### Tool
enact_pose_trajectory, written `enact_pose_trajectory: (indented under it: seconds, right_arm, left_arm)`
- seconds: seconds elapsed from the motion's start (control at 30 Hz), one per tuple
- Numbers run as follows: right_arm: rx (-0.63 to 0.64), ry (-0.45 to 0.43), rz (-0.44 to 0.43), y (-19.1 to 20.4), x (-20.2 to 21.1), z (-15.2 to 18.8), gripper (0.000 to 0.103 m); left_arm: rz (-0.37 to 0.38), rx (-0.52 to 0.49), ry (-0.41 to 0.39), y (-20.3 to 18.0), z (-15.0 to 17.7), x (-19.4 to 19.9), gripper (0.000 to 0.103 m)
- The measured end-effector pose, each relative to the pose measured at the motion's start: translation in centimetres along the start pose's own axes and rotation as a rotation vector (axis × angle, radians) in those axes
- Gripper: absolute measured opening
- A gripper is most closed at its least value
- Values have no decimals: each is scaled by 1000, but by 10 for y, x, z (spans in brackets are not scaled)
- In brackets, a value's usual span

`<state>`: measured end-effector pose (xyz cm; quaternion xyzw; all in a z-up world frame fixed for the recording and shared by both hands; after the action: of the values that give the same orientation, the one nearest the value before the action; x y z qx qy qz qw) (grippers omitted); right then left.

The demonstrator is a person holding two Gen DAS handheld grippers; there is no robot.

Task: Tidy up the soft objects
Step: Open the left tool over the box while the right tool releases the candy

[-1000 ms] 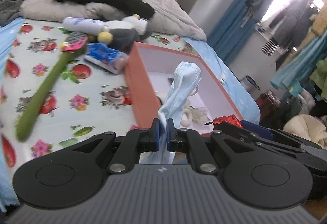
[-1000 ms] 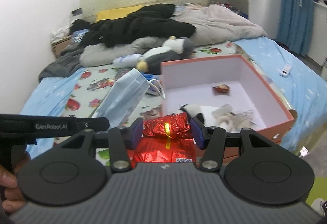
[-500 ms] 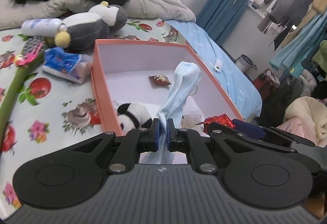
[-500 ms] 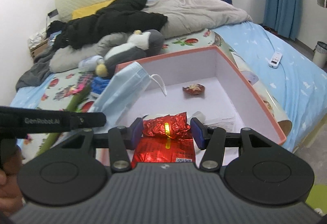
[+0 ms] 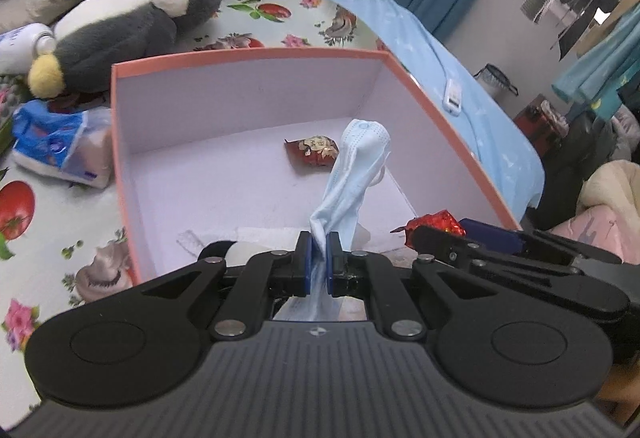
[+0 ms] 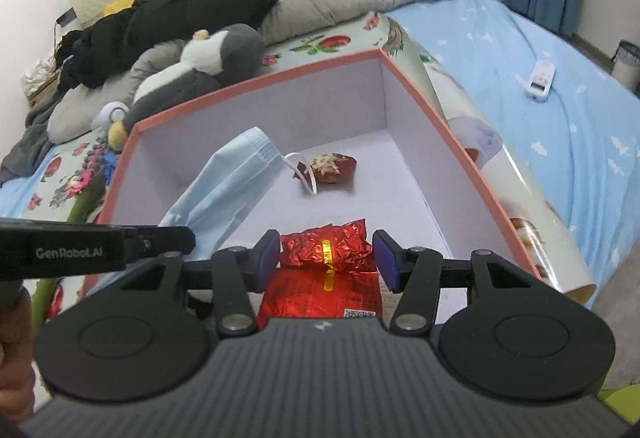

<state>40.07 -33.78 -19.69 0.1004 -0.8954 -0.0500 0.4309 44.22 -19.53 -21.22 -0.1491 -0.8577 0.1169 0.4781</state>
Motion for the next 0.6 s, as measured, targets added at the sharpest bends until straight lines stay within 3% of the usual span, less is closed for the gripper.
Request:
enact_pose_trajectory:
  seconds: [0.13, 0.2, 0.23, 0.6]
  right_arm:
    - [-25, 32, 15, -7, -13, 0, 57]
    - [-13, 28, 23, -6, -12, -1, 61]
    - [7, 20, 36, -4, -9, -1, 64]
    - [-16, -44, -1, 20, 49, 6, 66]
  left_arm:
    - [2, -14, 23, 0, -1, -13, 15]
    - [3, -10, 29, 0, 0, -11, 40]
    - [5, -7, 25, 0, 0, -9, 44]
    - [-3, -27, -73, -1, 15, 71, 44]
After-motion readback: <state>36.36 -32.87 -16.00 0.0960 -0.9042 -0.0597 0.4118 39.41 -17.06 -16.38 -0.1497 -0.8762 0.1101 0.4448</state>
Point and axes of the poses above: each gripper's, at about its wrist camera, not at the fingertips, and x roughly against the way its jaws point, y to its left, z to its underside, the point moved 10 cm from there along -x, roughly the way its jaws point
